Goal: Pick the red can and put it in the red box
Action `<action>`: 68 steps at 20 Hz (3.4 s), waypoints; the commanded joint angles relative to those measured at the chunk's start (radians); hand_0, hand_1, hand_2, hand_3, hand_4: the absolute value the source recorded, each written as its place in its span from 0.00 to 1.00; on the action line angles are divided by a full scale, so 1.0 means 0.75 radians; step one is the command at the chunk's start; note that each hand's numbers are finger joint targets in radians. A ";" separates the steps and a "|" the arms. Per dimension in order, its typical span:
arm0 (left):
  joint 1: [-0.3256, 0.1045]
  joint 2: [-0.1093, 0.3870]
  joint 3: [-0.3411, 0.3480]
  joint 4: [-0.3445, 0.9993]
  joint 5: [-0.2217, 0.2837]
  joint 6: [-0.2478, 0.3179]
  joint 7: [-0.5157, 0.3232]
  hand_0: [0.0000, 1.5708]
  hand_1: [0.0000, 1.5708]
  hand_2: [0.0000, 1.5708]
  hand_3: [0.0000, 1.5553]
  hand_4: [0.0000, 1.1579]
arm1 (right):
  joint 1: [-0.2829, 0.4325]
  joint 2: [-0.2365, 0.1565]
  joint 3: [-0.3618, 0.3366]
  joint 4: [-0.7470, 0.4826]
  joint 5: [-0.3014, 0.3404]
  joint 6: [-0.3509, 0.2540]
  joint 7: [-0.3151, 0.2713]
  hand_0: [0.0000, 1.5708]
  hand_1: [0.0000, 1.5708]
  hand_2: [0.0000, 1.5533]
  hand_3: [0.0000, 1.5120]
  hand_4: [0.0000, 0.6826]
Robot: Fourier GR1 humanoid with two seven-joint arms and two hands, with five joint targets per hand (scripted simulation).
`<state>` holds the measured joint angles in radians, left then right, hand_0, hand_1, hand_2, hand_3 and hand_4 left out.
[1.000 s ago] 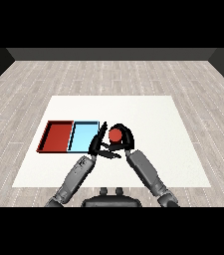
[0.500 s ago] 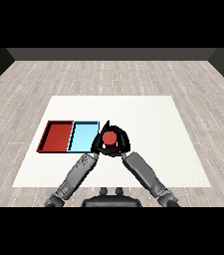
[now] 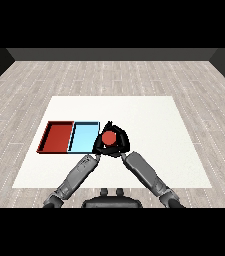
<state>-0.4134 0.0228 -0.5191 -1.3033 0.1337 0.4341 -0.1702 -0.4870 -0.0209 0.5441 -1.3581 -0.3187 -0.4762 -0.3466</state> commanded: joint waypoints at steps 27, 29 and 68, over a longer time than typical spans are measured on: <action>-0.051 -0.029 -0.054 0.025 0.061 0.193 -0.013 1.00 1.00 1.00 0.96 0.98 | 0.025 0.027 -0.020 -0.056 -0.023 0.129 -0.023 0.00 0.00 0.00 0.00 0.00; -0.051 -0.029 -0.054 0.026 0.062 0.193 -0.014 1.00 1.00 1.00 0.96 0.98 | 0.029 0.027 -0.024 -0.063 -0.018 0.133 -0.017 0.00 0.00 0.00 0.00 0.00; 0.067 0.354 0.346 -0.187 -0.093 0.044 0.138 1.00 1.00 0.99 0.91 0.97 | 0.497 -0.258 -0.633 -0.356 0.059 0.346 0.025 0.00 0.00 0.00 0.00 0.00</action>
<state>-0.3442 0.2490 -0.3274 -1.4655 0.0662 0.4887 -0.0692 -0.1318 -0.2195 0.0802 -1.7123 -0.2943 -0.2273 -0.3086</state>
